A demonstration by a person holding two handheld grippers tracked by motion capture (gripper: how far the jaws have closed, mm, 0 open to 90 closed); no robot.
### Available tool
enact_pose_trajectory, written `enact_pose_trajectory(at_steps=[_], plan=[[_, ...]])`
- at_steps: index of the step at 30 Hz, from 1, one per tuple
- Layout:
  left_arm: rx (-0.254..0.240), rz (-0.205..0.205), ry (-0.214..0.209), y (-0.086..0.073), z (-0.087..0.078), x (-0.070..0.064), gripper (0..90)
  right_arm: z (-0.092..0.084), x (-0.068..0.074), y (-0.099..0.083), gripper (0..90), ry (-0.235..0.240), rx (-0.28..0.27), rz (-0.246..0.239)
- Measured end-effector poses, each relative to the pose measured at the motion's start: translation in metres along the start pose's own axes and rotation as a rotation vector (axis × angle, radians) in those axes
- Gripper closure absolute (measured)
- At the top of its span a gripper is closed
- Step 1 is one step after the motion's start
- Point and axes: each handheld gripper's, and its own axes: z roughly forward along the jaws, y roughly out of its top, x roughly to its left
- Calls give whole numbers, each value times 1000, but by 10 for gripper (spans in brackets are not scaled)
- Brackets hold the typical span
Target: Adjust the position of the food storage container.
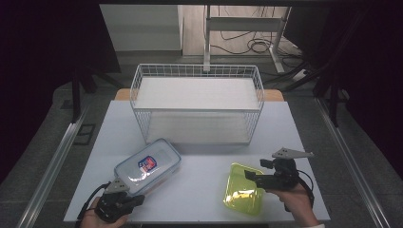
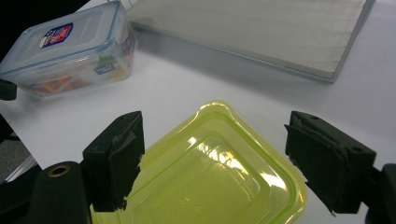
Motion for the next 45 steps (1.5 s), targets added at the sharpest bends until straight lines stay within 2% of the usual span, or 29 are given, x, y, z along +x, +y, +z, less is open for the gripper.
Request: enact_pose_trajectory(at_steps=[18,28,32,34,37,41,44,45], plan=[[-36,-95,47,-4,-13,30,898,0,-1,0,198,-1,1,0],[-43,-100,49,-4,-17,30,897,0,-1,0,198,-1,2,-1],[-78,-91,27,-1,-25,25,897,0,-1,0,198,-1,1,-1],[-107,-90,16,6,-30,23,898,0,-1,0,198,-1,0,0],[-135,-89,33,23,-33,26,897,1,-2,1,198,2,2,1],[-160,-83,66,58,-22,42,898,3,-2,1,198,4,2,1],[-177,-107,67,84,-8,58,898,4,-1,2,198,11,8,-4],[-176,-105,81,92,-4,63,898,5,-1,1,198,12,11,-7]])
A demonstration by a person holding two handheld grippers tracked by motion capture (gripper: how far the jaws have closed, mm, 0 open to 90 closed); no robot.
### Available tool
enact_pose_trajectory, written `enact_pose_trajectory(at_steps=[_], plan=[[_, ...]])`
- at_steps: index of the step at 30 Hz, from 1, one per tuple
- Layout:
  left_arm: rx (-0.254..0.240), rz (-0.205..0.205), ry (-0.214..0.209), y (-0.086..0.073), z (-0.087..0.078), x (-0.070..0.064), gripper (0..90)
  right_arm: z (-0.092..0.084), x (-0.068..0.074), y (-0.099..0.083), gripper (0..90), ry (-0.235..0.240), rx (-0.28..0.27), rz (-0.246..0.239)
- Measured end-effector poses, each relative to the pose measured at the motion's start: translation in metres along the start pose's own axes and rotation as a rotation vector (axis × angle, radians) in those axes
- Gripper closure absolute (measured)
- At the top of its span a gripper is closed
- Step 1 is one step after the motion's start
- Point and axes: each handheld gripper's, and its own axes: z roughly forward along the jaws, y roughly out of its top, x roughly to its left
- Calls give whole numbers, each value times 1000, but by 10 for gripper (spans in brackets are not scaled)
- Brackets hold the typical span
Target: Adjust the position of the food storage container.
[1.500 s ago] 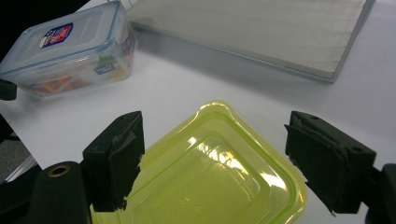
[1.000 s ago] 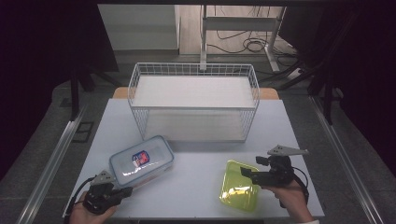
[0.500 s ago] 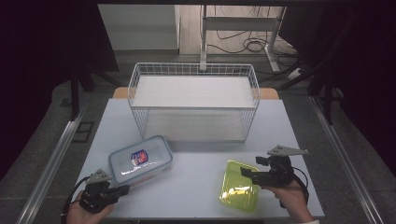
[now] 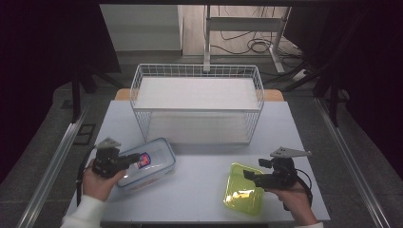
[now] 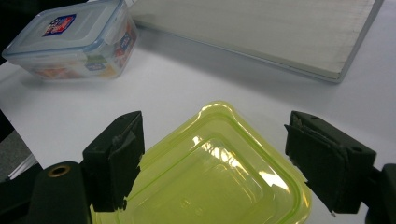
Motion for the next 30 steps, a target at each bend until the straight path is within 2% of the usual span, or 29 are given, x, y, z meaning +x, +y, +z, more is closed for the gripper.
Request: enact_pose_trajectory(at_steps=[5,10,12,15,21,25,28,30], plan=[[18,3,24,27,23,12,898,-2,-2,-3,198,-3,2,5],[65,80,69,43,43,16,898,-4,-5,-5,198,-13,4,13],[86,113,94,44,50,16,898,-5,-5,-5,198,-15,3,13],[106,137,102,45,60,17,898,-4,-5,-5,198,-17,3,11],[116,162,104,48,69,16,899,-1,-5,-5,198,-18,13,6],[123,188,128,49,74,17,899,0,-5,-5,198,-18,16,2],[123,190,128,50,76,17,900,-1,-5,-5,198,-18,15,1],[127,200,144,50,78,17,900,-1,-5,-6,198,-19,12,1]])
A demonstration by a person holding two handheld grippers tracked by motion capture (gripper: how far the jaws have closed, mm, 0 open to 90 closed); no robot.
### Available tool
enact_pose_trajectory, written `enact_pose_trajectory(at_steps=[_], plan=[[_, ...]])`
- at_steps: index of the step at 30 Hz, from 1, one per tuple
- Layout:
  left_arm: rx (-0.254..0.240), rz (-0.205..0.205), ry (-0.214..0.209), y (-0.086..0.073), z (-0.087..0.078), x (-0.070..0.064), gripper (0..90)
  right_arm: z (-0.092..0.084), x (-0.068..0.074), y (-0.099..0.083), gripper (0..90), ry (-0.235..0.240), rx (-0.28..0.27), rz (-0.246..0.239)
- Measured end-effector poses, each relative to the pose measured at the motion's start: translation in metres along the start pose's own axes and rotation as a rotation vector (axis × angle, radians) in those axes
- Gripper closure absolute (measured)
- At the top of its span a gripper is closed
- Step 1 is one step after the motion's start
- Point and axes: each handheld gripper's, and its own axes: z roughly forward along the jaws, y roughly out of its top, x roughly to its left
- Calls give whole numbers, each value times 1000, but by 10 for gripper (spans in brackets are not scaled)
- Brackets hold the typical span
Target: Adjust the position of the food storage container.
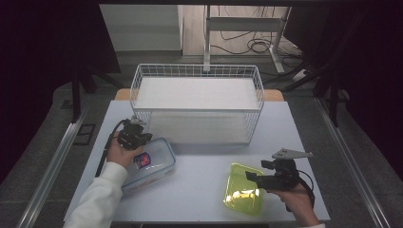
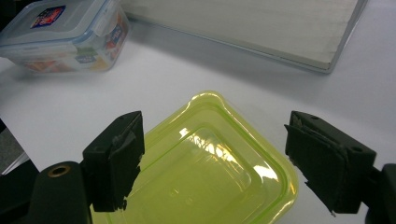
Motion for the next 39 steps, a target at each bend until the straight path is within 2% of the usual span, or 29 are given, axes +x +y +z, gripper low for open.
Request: enact_pose_trajectory(at_steps=[3,8,11,12,16,18,20,22,25,29,32,34,37,39], plan=[[9,14,5,1,2,0,900,-1,-1,0,198,-3,2,0],[5,4,-28,1,4,1,900,-1,-2,0,198,-4,1,2],[7,22,-35,1,3,-3,900,-1,-2,0,198,-5,3,1],[8,35,-42,1,3,-4,900,-1,-2,0,198,-5,3,0],[15,40,-75,1,2,-11,900,-2,-2,0,198,-5,-1,3],[21,63,-91,1,1,-14,900,-1,-2,0,198,-7,0,4],[13,44,-107,0,0,-20,900,-1,-2,0,198,-8,0,3],[14,60,-113,1,-2,-23,900,-1,-2,1,198,-8,0,5],[-1,51,-157,1,-7,-26,900,-1,-2,1,198,-8,0,6],[23,82,-184,2,-8,-32,900,0,-2,0,198,-8,0,8],[18,78,-160,3,-9,-34,900,-1,-2,1,198,-7,-3,6],[3,81,-130,4,-12,-31,900,-1,-3,1,198,-8,-2,9],[6,66,-78,6,-13,-25,900,-1,-4,0,198,-8,-3,8],[11,58,-59,6,-10,-23,900,0,-4,0,198,-9,-1,8]])
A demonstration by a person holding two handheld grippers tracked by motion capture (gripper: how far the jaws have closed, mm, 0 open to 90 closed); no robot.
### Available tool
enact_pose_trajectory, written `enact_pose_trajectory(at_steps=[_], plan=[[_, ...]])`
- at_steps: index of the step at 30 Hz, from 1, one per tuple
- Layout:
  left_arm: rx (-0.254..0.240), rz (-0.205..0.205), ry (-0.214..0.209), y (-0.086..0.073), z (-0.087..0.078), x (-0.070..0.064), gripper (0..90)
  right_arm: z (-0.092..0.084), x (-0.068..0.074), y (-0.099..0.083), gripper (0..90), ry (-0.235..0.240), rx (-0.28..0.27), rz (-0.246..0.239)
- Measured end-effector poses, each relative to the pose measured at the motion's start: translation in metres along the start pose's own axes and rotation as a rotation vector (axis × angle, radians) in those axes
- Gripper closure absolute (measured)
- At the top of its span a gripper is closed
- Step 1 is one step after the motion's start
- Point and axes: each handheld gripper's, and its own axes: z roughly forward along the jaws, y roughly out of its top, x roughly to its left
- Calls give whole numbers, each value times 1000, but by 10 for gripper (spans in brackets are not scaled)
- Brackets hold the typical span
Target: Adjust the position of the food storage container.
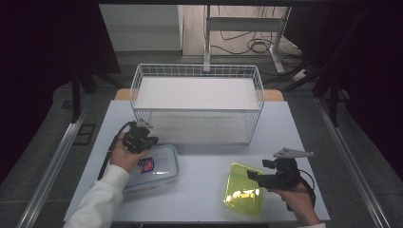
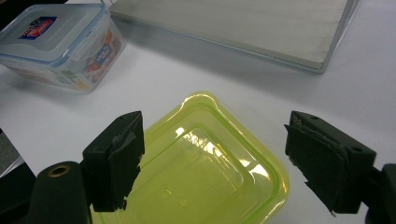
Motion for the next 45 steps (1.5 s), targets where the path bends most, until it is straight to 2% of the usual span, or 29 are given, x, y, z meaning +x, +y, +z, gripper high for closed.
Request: enact_pose_trajectory(at_steps=[6,7,9,11,16,19,22,25,27,30,31,33,34,36,38,39,42,45], plan=[[47,48,13,0,16,-5,900,0,0,0,198,-3,0,-1],[47,48,13,1,16,-5,900,0,0,-1,198,-4,-1,-1],[38,20,-11,1,17,-6,900,0,0,-1,198,-4,0,0],[38,16,-23,1,17,-7,900,0,-1,-1,198,-9,3,1],[50,38,-72,1,16,-15,900,-1,-2,-1,198,-9,-1,4],[53,60,-71,2,14,-21,900,0,-1,-1,198,-6,2,0],[20,51,-53,0,2,-15,900,1,0,-1,198,-6,3,0],[-31,4,-31,-9,-24,-5,900,0,0,-1,198,-4,3,-1],[-67,-32,-14,-21,-45,2,900,-2,0,-1,198,-5,-2,1],[-110,-114,14,-47,-72,13,900,-4,2,0,199,-11,-13,0],[-98,-122,26,-58,-80,19,900,-4,3,0,198,-10,-19,-1],[-102,-184,35,-79,-91,28,900,-5,5,1,198,-9,-33,2],[-104,-223,29,-90,-95,33,900,-6,10,3,198,10,-44,11],[-105,-288,15,-111,-100,42,900,-5,12,4,198,20,-48,12],[-91,-330,10,-127,-100,46,900,-3,22,8,198,41,-58,11],[-83,-343,8,-134,-99,47,900,-3,22,8,198,41,-58,11],[-52,-354,-10,-146,-92,45,900,-1,35,13,198,69,-65,2],[-11,-332,-25,-147,-82,39,900,-1,41,15,198,79,-71,4]])
